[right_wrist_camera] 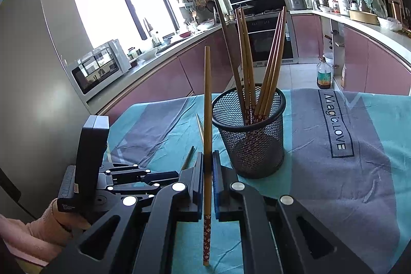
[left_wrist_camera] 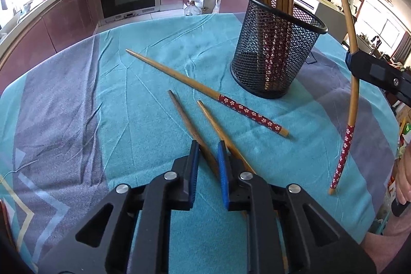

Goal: Organize utensils

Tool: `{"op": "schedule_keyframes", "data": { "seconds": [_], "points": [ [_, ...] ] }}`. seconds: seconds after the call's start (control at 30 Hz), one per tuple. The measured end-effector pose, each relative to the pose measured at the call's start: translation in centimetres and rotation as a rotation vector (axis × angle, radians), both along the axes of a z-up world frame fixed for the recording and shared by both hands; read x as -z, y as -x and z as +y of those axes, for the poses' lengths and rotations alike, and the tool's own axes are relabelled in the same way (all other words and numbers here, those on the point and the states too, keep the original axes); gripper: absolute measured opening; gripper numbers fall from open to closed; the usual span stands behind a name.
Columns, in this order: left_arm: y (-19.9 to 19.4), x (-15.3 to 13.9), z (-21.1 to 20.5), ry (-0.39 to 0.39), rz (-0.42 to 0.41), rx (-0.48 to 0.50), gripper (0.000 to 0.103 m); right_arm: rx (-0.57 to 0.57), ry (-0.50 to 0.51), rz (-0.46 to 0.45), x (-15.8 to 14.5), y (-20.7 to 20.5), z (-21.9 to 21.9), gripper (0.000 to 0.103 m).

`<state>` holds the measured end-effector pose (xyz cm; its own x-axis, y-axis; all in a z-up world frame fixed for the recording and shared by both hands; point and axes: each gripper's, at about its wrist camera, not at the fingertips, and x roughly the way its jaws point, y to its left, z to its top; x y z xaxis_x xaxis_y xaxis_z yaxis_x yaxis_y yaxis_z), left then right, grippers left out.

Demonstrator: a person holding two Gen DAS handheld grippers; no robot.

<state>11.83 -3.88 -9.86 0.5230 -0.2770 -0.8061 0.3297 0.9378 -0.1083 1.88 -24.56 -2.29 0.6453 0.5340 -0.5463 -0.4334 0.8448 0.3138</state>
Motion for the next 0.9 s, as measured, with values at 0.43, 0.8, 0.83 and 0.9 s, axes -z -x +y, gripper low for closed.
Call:
{"op": "schedule_keyframes", "data": {
  "seconds": [0.43,0.8,0.83,0.9],
  "points": [
    [0.8,0.1,0.1,-0.019,-0.004,0.006,0.012,-0.008,0.001,0.006,0.2,0.0,0.3,0.005],
    [0.5,0.1,-0.4,-0.024,-0.023,-0.017,0.008,0.0,0.002,-0.006,-0.1,0.1,0.3,0.005],
    [0.6,0.0,-0.3,-0.02,-0.023,-0.019,0.008,0.001,0.002,-0.008,-0.1,0.2,0.3,0.005],
    [0.9,-0.2,0.0,-0.012,-0.027,-0.022,0.008,0.002,0.003,-0.013,-0.2,0.3,0.3,0.005]
  ]
}}
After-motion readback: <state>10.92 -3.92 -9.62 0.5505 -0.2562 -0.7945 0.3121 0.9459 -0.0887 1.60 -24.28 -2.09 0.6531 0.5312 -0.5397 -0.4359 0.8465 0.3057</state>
